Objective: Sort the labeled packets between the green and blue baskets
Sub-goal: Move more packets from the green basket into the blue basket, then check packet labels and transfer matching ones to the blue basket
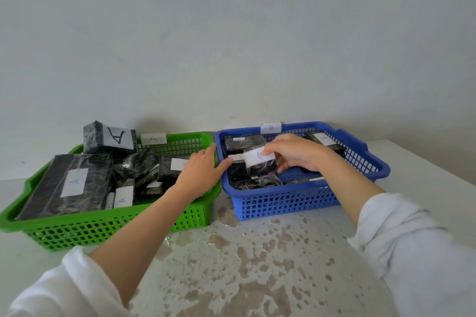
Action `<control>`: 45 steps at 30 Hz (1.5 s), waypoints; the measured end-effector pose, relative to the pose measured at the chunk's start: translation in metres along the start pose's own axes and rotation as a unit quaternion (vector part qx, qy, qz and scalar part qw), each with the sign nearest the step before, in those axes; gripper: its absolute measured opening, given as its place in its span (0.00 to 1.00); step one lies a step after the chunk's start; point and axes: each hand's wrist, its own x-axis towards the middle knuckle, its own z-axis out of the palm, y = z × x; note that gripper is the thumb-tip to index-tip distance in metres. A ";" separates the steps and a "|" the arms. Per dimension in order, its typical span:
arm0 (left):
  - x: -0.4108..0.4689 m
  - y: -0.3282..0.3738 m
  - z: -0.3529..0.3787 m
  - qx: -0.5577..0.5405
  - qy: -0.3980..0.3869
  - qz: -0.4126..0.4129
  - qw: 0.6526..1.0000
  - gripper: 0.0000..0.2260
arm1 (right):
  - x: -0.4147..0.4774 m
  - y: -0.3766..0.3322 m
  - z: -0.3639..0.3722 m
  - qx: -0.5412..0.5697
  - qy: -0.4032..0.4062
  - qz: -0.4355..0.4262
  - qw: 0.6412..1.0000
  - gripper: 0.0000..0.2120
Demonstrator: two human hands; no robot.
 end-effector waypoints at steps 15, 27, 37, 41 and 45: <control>-0.006 -0.003 -0.009 0.016 0.018 -0.002 1.000 0.28 | 0.014 -0.014 0.056 -0.184 0.080 0.041 0.979 0.19; 0.022 -0.102 -0.048 0.229 -0.137 0.051 0.962 0.41 | 0.040 -0.049 0.098 -0.249 0.129 -0.259 0.924 0.12; 0.016 -0.127 -0.113 0.240 -0.030 0.150 0.959 0.28 | 0.091 -0.084 0.132 -0.505 -0.042 -0.234 0.830 0.53; 0.004 -0.133 -0.134 0.229 0.045 0.174 0.957 0.25 | 0.103 -0.092 0.149 -0.447 -0.025 -0.276 0.850 0.49; 0.000 -0.140 -0.131 0.205 0.079 0.176 0.960 0.30 | 0.101 -0.100 0.146 -0.455 0.050 -0.331 0.825 0.42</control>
